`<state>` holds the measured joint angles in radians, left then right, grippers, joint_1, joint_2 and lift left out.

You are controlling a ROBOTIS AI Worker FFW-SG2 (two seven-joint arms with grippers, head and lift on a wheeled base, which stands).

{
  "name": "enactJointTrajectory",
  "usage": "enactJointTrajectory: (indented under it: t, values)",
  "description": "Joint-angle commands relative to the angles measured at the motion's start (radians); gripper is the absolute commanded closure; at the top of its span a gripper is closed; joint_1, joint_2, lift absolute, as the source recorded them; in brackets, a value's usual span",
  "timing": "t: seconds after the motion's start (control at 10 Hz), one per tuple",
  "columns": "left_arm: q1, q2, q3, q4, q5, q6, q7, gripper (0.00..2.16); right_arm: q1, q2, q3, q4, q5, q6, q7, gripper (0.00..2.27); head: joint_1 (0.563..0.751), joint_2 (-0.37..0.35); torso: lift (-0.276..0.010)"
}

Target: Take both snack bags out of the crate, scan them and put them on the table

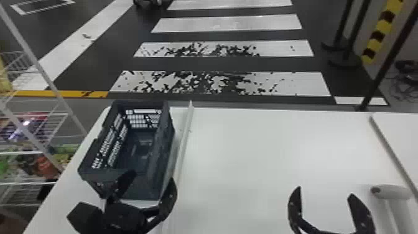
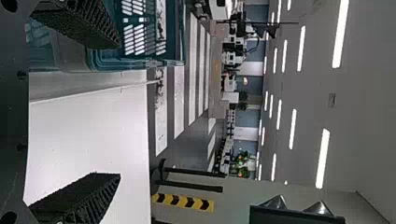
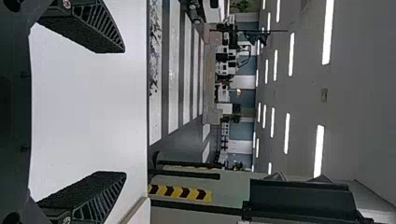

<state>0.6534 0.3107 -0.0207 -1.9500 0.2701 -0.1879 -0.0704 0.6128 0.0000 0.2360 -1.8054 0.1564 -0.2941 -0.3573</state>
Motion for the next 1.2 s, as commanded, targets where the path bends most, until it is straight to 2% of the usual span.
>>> enactJointTrajectory:
  t: [0.0, 0.5, 1.1]
  values:
    - [-0.001, 0.001, -0.001, 0.002, 0.0, 0.0, 0.0, 0.0, -0.007, 0.001, -0.004, 0.0, 0.0, 0.02, -0.006, 0.05, 0.695, 0.126, -0.092]
    - [-0.011, 0.004, -0.004, 0.0, 0.0, 0.022, 0.001, 0.0, -0.01, 0.001, -0.014, 0.0, -0.006, 0.03, -0.009, 0.05, 0.695, 0.11, -0.092]
    - [-0.012, -0.002, -0.002, 0.0, 0.001, 0.022, 0.001, 0.0, -0.008, 0.001, -0.017, 0.0, -0.009, 0.027, -0.014, 0.05, 0.695, 0.103, -0.092]
